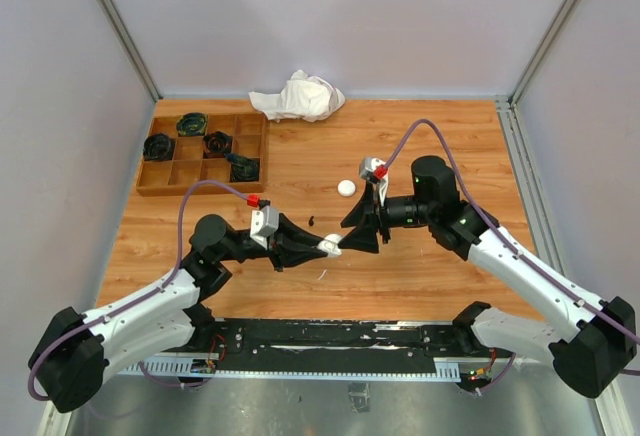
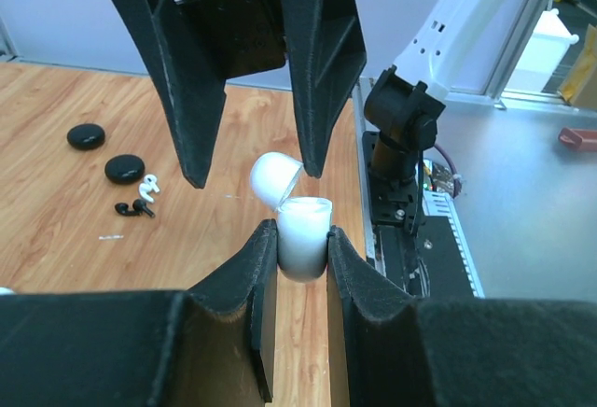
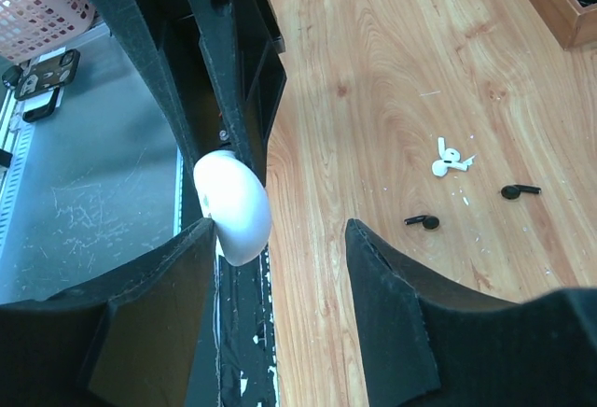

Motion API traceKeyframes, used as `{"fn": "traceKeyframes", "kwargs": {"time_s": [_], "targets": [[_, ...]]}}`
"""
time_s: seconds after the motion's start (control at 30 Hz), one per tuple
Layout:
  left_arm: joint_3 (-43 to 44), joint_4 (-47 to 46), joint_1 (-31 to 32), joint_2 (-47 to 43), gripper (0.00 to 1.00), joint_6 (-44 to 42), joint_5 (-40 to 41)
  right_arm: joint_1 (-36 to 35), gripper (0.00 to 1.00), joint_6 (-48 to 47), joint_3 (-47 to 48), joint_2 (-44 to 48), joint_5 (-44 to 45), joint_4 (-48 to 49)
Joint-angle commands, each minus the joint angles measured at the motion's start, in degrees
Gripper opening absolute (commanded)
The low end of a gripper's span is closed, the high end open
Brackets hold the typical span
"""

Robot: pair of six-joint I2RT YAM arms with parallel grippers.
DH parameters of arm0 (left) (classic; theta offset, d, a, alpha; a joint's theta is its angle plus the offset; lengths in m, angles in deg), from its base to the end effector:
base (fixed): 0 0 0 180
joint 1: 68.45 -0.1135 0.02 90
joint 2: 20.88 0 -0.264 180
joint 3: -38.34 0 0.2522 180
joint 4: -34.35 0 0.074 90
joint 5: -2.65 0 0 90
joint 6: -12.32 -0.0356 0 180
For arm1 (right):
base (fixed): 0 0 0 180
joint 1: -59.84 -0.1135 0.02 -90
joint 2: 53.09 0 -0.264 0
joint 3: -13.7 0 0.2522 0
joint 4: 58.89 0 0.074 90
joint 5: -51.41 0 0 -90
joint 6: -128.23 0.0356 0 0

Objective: Insert the wireless bluetooth earbuds into the charging case
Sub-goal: Open the charging case.

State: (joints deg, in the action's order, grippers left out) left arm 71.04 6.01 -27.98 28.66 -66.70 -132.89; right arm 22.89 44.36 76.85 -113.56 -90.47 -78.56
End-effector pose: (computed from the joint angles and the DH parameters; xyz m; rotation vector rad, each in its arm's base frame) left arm 0.1258 -0.1407 0.2610 1.0433 1.1613 -1.2628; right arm 0.1698 0.1628 0.3270 -1.1372 1.6116 1.3440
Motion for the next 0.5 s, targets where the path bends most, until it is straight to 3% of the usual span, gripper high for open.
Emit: {"fn": "traceKeyframes", "kwargs": {"time_s": [0.0,0.23,0.47], "targets": [[-0.96,-3.25,1.1,-0.87,0.0,-2.94,-0.57,1.03,0.59,-0.34,3.01,-1.09,3.09,-0.16],[-5.32,-12.32,1.19,-1.01,0.0,-2.35,0.72,1.01,0.65,-0.97,4.41,-2.47,7.17,-3.35],[-11.89,-25.91,1.19,-1.72,0.0,1.1,11.5,1.0,0.74,-1.23,3.54,1.39,8.63,-2.69]]}}
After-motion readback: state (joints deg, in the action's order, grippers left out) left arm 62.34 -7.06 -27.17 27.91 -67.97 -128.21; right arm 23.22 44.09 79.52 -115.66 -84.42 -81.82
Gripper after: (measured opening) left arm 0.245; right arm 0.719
